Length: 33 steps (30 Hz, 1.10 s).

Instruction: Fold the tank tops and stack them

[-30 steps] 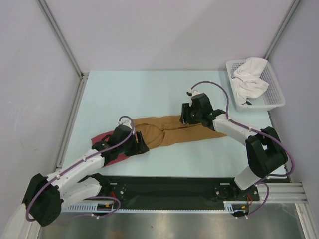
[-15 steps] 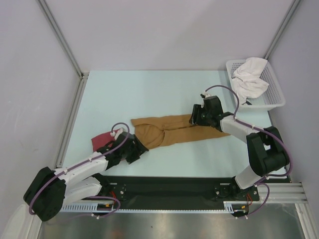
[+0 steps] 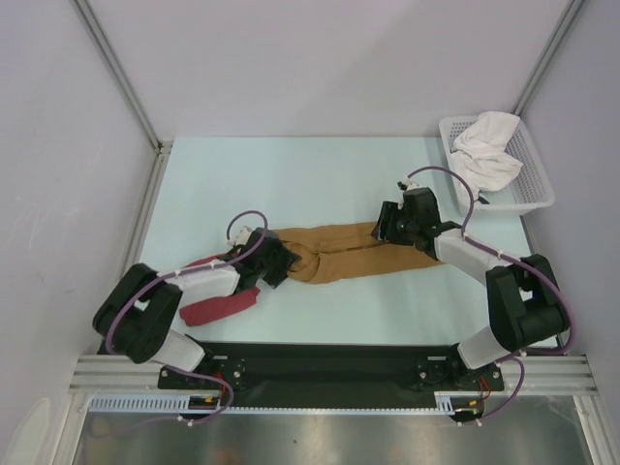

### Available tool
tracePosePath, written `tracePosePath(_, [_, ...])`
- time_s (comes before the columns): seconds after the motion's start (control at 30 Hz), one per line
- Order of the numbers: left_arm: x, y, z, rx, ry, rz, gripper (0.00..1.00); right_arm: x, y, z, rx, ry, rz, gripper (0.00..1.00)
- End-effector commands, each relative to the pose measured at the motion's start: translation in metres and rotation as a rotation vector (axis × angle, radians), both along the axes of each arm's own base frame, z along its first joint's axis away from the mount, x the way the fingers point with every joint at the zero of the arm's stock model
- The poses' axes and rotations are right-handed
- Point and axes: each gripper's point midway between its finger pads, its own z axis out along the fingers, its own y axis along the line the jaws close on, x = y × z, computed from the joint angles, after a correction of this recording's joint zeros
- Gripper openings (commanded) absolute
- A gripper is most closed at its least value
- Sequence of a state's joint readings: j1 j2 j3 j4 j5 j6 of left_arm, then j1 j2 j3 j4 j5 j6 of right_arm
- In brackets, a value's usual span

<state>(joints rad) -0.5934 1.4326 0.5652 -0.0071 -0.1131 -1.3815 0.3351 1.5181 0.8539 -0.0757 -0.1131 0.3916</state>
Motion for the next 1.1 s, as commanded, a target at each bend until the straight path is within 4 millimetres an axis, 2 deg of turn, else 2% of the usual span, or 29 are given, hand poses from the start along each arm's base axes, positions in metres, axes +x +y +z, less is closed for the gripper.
tracePosePath(0.0, [0.016, 0.015, -0.026, 0.054, 0.081, 0.079, 0.65, 0.012, -0.008, 0.021, 0.014, -0.049, -0.046, 0.59])
tracePosePath(0.03, [0.021, 0.021, -0.037, 0.059, 0.112, 0.103, 0.65, 0.014, -0.010, 0.025, 0.011, -0.056, -0.057, 0.60])
tracePosePath(0.1, [0.039, 0.021, -0.036, 0.018, 0.092, 0.123, 0.65, 0.015, -0.016, 0.032, -0.003, -0.070, -0.081, 0.62])
tracePosePath(0.17, [0.046, 0.023, -0.044, 0.015, 0.108, 0.128, 0.65, 0.015, -0.019, 0.036, -0.008, -0.078, -0.093, 0.63])
tracePosePath(0.2, [0.056, 0.020, -0.039, 0.006, 0.100, 0.124, 0.65, 0.015, -0.020, 0.036, -0.010, -0.078, -0.097, 0.64])
tracePosePath(0.23, [0.061, 0.026, -0.044, 0.024, 0.116, 0.137, 0.65, 0.015, -0.020, 0.037, -0.006, -0.080, -0.099, 0.66])
tracePosePath(0.3, [0.083, 0.034, -0.035, 0.082, 0.104, 0.148, 0.65, 0.017, -0.022, 0.036, -0.010, -0.070, -0.116, 0.67])
tracePosePath(0.37, [0.096, 0.039, -0.040, 0.121, 0.128, 0.132, 0.64, 0.017, -0.024, 0.032, -0.025, -0.050, -0.127, 0.68])
tracePosePath(0.4, [0.116, 0.034, -0.028, 0.106, 0.103, 0.119, 0.64, 0.019, -0.025, 0.034, -0.030, -0.050, -0.134, 0.68])
tracePosePath(0.43, [0.122, 0.035, -0.035, 0.099, 0.130, 0.107, 0.64, 0.020, -0.027, 0.034, -0.035, -0.049, -0.140, 0.69])
tracePosePath(0.47, [0.130, 0.033, -0.034, 0.109, 0.122, 0.075, 0.63, 0.023, -0.036, 0.030, -0.076, -0.041, -0.181, 0.70])
tracePosePath(0.5, [0.155, 0.025, -0.018, 0.096, 0.066, 0.060, 0.63, 0.026, -0.039, 0.029, -0.089, -0.035, -0.192, 0.71])
tracePosePath(0.53, [0.161, 0.027, -0.028, 0.124, 0.083, 0.058, 0.64, 0.036, -0.044, 0.039, -0.093, -0.052, -0.216, 0.72])
tracePosePath(0.57, [0.164, 0.030, -0.029, 0.153, 0.102, 0.060, 0.64, 0.038, -0.052, 0.028, -0.130, -0.007, -0.244, 0.72])
tracePosePath(0.6, [0.185, 0.025, -0.015, 0.152, 0.051, 0.060, 0.64, 0.042, -0.055, 0.028, -0.140, 0.005, -0.257, 0.72])
tracePosePath(0.63, [0.191, 0.027, -0.022, 0.176, 0.054, 0.067, 0.64, 0.052, -0.061, 0.036, -0.158, -0.007, -0.285, 0.73])
tracePosePath(0.67, [0.195, 0.027, -0.021, 0.186, 0.057, 0.071, 0.65, 0.056, -0.066, 0.036, -0.180, -0.009, -0.303, 0.73])
tracePosePath(0.7, [0.212, 0.022, -0.010, 0.179, 0.018, 0.069, 0.65, 0.060, -0.071, 0.028, -0.207, 0.008, -0.320, 0.73])
tracePosePath(0.73, [0.218, 0.020, -0.016, 0.189, 0.023, 0.057, 0.65, 0.070, -0.077, 0.034, -0.227, -0.013, -0.348, 0.74])
tracePosePath(0.77, [0.219, 0.020, -0.019, 0.212, 0.045, 0.034, 0.65, 0.076, -0.086, 0.031, -0.238, -0.009, -0.368, 0.75])
tracePosePath(0.8, [0.238, 0.013, -0.003, 0.200, 0.011, 0.029, 0.65, 0.082, -0.091, 0.027, -0.243, 0.002, -0.382, 0.75])
tracePosePath(0.83, [0.239, 0.009, -0.015, 0.205, 0.034, 0.010, 0.65, 0.085, -0.096, 0.007, -0.265, 0.055, -0.390, 0.75])
tracePosePath(0.87, [0.241, 0.003, -0.014, 0.190, 0.035, -0.016, 0.65, 0.097, -0.100, 0.009, -0.263, 0.055, -0.403, 0.75])
tracePosePath(0.9, [0.245, -0.001, -0.012, 0.181, 0.024, -0.027, 0.65, 0.103, -0.109, 0.002, -0.268, 0.078, -0.421, 0.74])
tracePosePath(0.93, [0.245, -0.003, -0.016, 0.175, 0.027, -0.032, 0.65, 0.101, -0.113, -0.022, -0.289, 0.146, -0.415, 0.74])
tracePosePath(1.0, [0.245, -0.004, -0.018, 0.167, 0.015, -0.038, 0.65, 0.111, -0.120, -0.023, -0.300, 0.150, -0.433, 0.73])
tracePosePath(1.07, [0.246, -0.004, -0.017, 0.165, -0.002, -0.037, 0.65, 0.112, -0.126, -0.036, -0.317, 0.180, -0.443, 0.74])
